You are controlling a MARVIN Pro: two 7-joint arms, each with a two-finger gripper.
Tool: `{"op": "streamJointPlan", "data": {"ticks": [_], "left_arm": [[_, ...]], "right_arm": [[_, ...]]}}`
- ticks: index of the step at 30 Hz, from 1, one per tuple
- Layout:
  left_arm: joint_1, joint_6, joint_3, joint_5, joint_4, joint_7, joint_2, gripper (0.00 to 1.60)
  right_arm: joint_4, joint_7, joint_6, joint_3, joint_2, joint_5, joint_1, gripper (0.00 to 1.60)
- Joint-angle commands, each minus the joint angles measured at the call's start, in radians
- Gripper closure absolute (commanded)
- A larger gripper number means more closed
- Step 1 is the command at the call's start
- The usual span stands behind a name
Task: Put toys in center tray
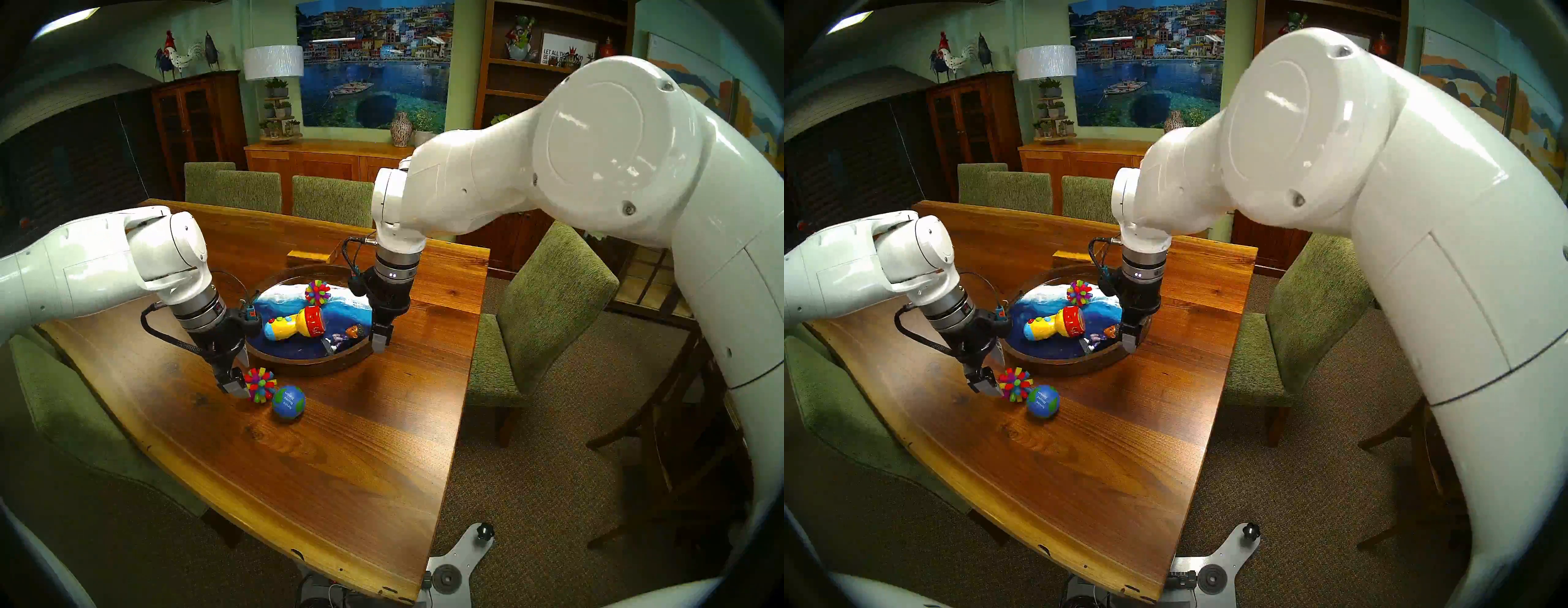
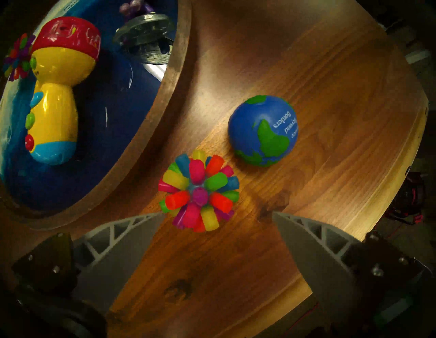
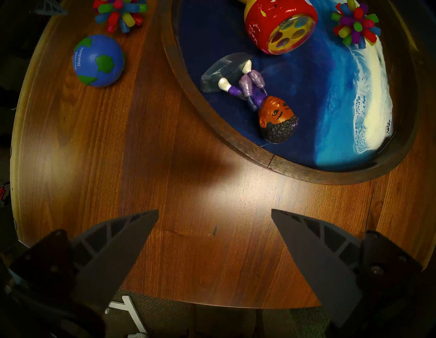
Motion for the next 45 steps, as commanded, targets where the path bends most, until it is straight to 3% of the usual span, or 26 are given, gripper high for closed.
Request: {"op": "streamJointPlan", "data": {"ticks": [1, 17, 18, 19, 20, 21, 22, 33, 45], "left_arm": [[0.009, -0.014, -0.021, -0.007, 0.041, 0.032, -0.056, 0.00], [0.048, 0.000, 0.005, 0.016, 0.009, 0.109, -0.068, 0.00], [0.048, 0.002, 0.007, 0.017, 0.004, 0.111, -0.065, 0.21], [0.047, 0.004, 0.010, 0.022, -0.001, 0.113, -0.062, 0.53], [0.048, 0.005, 0.011, 0.024, -0.005, 0.116, -0.060, 1.14], [0.048, 0.005, 0.011, 0.024, -0.005, 0.116, -0.060, 1.14], [0.049, 0.007, 0.013, 0.029, -0.012, 0.120, -0.056, 1.60], [-0.001, 0.010, -0.024, 0.030, -0.030, 0.113, -0.029, 1.60], [-0.063, 0.013, -0.102, 0.012, 0.063, 0.079, -0.074, 1.60]], "right_arm": [[0.011, 0.001, 0.004, -0.004, 0.011, -0.004, 0.041, 0.00], [0.009, 0.000, 0.004, -0.004, 0.011, -0.002, 0.043, 0.00], [0.009, 0.000, 0.004, -0.004, 0.011, -0.002, 0.043, 0.00], [0.009, 0.000, 0.004, -0.004, 0.011, -0.002, 0.043, 0.00], [0.009, 0.000, 0.004, -0.004, 0.011, -0.002, 0.043, 0.00], [0.009, 0.000, 0.004, -0.004, 0.011, -0.002, 0.043, 0.00], [0.008, -0.001, 0.004, -0.004, 0.011, -0.002, 0.043, 0.00], [0.009, -0.002, 0.004, -0.004, 0.011, -0.002, 0.042, 0.00], [0.010, -0.004, 0.003, -0.004, 0.010, -0.001, 0.040, 0.00]]}}
